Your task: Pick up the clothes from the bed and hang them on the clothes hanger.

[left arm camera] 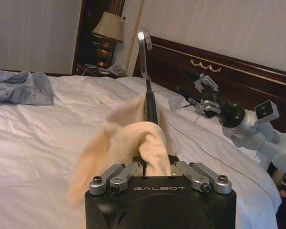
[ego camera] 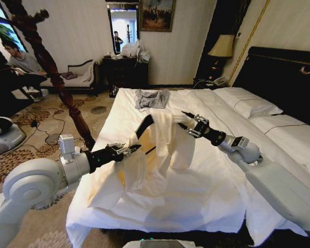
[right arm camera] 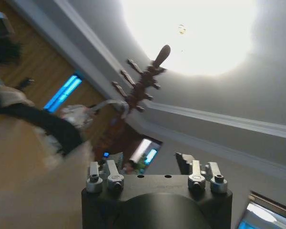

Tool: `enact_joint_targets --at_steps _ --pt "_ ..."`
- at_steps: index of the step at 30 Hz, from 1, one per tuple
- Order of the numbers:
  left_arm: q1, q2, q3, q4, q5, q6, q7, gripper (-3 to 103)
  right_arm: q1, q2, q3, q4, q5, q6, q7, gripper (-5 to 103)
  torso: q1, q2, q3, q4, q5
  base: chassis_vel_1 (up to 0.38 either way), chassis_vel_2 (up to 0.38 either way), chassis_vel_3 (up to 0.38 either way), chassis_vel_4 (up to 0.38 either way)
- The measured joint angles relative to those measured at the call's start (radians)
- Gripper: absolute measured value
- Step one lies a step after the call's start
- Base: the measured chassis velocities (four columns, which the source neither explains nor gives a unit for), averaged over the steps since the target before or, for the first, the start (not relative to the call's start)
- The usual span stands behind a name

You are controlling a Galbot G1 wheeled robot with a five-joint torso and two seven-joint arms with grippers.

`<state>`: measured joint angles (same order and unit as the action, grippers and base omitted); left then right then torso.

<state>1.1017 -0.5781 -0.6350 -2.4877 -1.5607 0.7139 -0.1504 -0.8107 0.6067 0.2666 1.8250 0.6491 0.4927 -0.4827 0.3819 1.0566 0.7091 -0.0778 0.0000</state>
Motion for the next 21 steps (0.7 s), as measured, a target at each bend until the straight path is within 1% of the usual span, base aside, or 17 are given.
enact_joint_targets --at_steps 1,2,3,4,5,8,9,10,12,15,19,20,21 --pt "0.002 -0.003 -0.004 0.001 0.006 -0.004 0.001 19 -0.001 0.003 0.002 0.002 -0.004 -0.015 0.042 70 0.0 0.0 0.0 0.0001 0.0 0.0 0.0 0.0 0.0" --pt "0.004 -0.004 -0.006 0.001 0.008 -0.005 0.001 19 -0.003 0.005 0.004 0.003 -0.008 -0.02 0.062 70 0.0 0.0 0.0 0.0002 0.0 0.0 0.0 0.0 0.0" --pt "0.006 -0.004 -0.009 0.004 0.012 -0.007 0.001 19 -0.007 0.007 0.008 0.003 -0.012 -0.027 0.086 75 0.0 0.0 0.0 0.0002 -0.0001 0.0 0.0 0.0 0.0" --pt "0.006 -0.004 -0.009 0.004 0.012 -0.007 0.001 19 -0.007 0.007 0.008 0.003 -0.012 -0.027 0.086 75 0.0 0.0 0.0 0.0002 -0.0001 0.0 0.0 0.0 0.0" --pt "0.008 -0.005 -0.013 0.008 0.018 -0.008 0.003 19 -0.015 0.01 0.014 0.002 -0.019 -0.03 0.106 80 0.0 0.0 0.0 0.0002 0.0 0.0 0.0 0.0 0.0" --pt "0.011 -0.005 -0.014 0.021 0.044 -0.015 0.009 19 -0.03 0.016 0.028 -0.003 -0.026 -0.03 0.126 96 0.0 0.0 0.0 0.0001 0.0 0.0 0.0 0.0 0.0" --pt "0.011 -0.005 -0.014 0.021 0.044 -0.015 0.009 19 -0.03 0.016 0.028 -0.003 -0.026 -0.03 0.126 96 0.0 0.0 0.0 0.0001 0.0 0.0 0.0 0.0 0.0" --pt "0.01 -0.006 -0.014 0.03 0.06 -0.019 0.015 19 -0.033 0.019 0.032 -0.003 -0.026 -0.029 0.132 99 0.0 0.0 0.0 0.0 0.0 0.0 0.0 0.0 0.0" --pt "-0.013 -0.004 -0.015 0.058 0.094 -0.03 0.023 19 -0.041 0.032 0.046 -0.005 -0.027 -0.019 0.142 100 0.0 0.0 0.0 0.0003 -0.0001 0.0 0.0 0.0 0.0" --pt "-0.048 0.004 -0.018 0.084 0.101 -0.037 0.024 19 -0.049 0.046 0.061 -0.005 -0.022 -0.009 0.144 100 0.0 0.0 0.0 0.0003 -0.0003 0.0 0.0 0.0 0.0" --pt "-0.174 0.05 -0.016 0.161 0.095 -0.045 0.039 19 -0.089 0.083 0.101 0.001 0.004 0.006 0.132 100 0.0 0.0 0.0 -0.0001 0.0 0.0 0.0 0.0 0.0" --pt "-0.174 0.05 -0.016 0.161 0.095 -0.045 0.039 19 -0.089 0.083 0.101 0.001 0.004 0.006 0.132 100 0.0 0.0 0.0 -0.0001 0.0 0.0 0.0 0.0 0.0" --pt "-0.219 0.069 -0.006 0.191 0.093 -0.047 0.049 19 -0.098 0.093 0.105 0.001 0.006 0.011 0.124 100 0.0 0.0 0.0 -0.0001 0.0 0.0 0.0 0.0 0.0"
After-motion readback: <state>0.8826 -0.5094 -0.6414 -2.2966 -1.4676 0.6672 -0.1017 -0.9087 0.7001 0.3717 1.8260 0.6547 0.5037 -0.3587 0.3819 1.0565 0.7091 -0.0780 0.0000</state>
